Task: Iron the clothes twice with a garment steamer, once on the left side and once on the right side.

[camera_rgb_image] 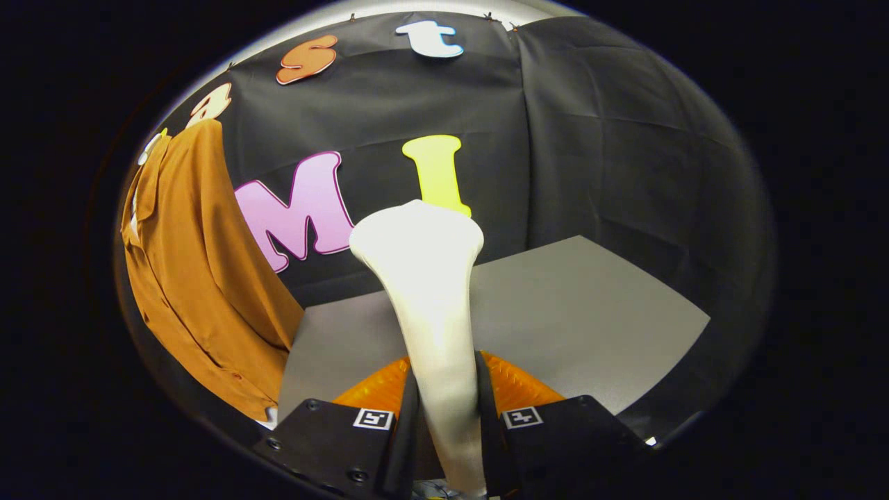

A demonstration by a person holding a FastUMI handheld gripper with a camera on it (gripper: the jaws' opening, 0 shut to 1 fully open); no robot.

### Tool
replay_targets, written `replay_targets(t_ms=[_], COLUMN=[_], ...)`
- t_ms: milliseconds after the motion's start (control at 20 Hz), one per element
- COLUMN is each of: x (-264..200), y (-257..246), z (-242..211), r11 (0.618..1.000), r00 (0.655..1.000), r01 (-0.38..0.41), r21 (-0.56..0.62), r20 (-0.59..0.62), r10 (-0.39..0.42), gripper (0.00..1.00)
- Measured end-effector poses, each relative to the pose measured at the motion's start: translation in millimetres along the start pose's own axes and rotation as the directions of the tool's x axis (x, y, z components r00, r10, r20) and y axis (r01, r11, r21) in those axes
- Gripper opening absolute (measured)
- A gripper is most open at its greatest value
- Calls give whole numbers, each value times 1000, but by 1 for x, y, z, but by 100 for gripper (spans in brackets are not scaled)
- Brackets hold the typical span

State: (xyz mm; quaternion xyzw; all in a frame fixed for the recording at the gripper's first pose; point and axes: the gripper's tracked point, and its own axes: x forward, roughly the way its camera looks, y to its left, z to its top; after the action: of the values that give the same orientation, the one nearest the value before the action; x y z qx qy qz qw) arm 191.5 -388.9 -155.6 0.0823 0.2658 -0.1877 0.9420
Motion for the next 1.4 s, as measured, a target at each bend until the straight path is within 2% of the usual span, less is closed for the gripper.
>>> replay_targets(t_ms=[350, 700, 1100, 1400], x=[-62, -102, -115, -99], y=[59, 166, 249, 288], z=[9, 10, 10, 5], r11=[999, 999, 996, 991], r00=[991, 975, 966, 971], r01=[52, 30, 18, 4], r21=[-4, -36, -87, -133], r20=[128, 219, 258, 237], r10=[-51, -21, 6, 28], gripper=[42, 42, 42, 42])
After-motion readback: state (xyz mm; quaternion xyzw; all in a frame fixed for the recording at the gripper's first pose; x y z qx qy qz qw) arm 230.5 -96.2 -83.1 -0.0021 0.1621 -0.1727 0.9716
